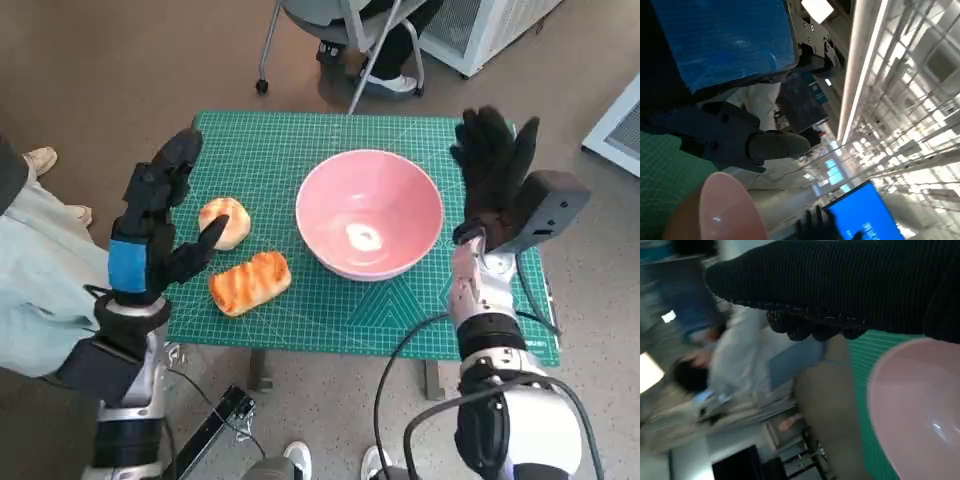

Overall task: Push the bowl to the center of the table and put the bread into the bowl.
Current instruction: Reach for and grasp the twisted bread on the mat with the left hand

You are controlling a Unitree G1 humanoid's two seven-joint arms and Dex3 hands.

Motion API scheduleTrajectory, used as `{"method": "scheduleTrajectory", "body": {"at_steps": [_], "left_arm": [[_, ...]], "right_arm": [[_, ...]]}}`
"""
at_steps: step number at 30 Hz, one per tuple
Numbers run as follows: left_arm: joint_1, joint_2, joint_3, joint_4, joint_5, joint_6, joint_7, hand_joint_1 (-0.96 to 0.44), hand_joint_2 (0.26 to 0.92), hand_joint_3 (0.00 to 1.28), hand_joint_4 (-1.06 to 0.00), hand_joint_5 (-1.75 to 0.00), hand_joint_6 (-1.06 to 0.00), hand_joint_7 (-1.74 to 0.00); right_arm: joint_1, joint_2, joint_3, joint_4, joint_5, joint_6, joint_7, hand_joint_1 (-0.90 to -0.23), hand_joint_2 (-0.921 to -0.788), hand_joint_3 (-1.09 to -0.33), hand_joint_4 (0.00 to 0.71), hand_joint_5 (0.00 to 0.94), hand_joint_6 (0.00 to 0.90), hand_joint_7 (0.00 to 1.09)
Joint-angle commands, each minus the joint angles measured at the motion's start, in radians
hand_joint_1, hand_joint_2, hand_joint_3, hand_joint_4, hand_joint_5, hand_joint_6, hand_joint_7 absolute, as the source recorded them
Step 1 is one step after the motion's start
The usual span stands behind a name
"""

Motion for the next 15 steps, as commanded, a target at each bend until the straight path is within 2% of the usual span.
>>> {"method": "scheduleTrajectory", "body": {"at_steps": [1,3,7,8,11,15], "left_arm": [[0.048,0.067,-0.004,-0.125,0.056,0.173,-0.018,-0.41,0.921,0.28,-0.37,0.00,-0.26,-0.34],[0.073,0.098,-0.010,-0.210,0.088,0.296,-0.033,-0.42,0.921,0.26,-0.37,0.00,-0.25,-0.34],[0.116,0.171,-0.035,-0.388,0.151,0.565,-0.094,-0.44,0.921,0.16,-0.34,0.00,-0.26,-0.31],[0.119,0.179,-0.038,-0.410,0.156,0.600,-0.103,-0.43,0.921,0.14,-0.33,0.00,-0.27,-0.31],[0.123,0.238,-0.070,-0.516,0.184,0.798,-0.171,-0.41,0.894,0.06,-0.29,0.00,-0.30,-0.23],[0.107,0.291,-0.129,-0.614,0.250,1.001,-0.229,-0.41,0.852,0.02,-0.24,0.00,-0.33,-0.16]], "right_arm": [[0.006,-0.019,0.039,-0.039,-0.014,-0.134,0.118,-0.558,-0.921,-0.848,0.273,0.029,0.051,0.74],[0.013,-0.021,0.049,-0.063,-0.004,-0.201,0.168,-0.563,-0.921,-0.841,0.291,0.034,0.063,0.73],[0.032,-0.027,0.080,-0.108,-0.013,-0.336,0.222,-0.563,-0.921,-0.831,0.322,0.043,0.086,0.73],[0.034,-0.027,0.084,-0.111,-0.014,-0.351,0.227,-0.566,-0.921,-0.829,0.325,0.044,0.088,0.73],[0.050,-0.026,0.105,-0.153,-0.014,-0.429,0.253,-0.559,-0.921,-0.822,0.333,0.041,0.091,0.74],[0.068,-0.020,0.122,-0.197,0.006,-0.485,0.293,-0.546,-0.921,-0.828,0.327,0.028,0.075,0.77]]}}
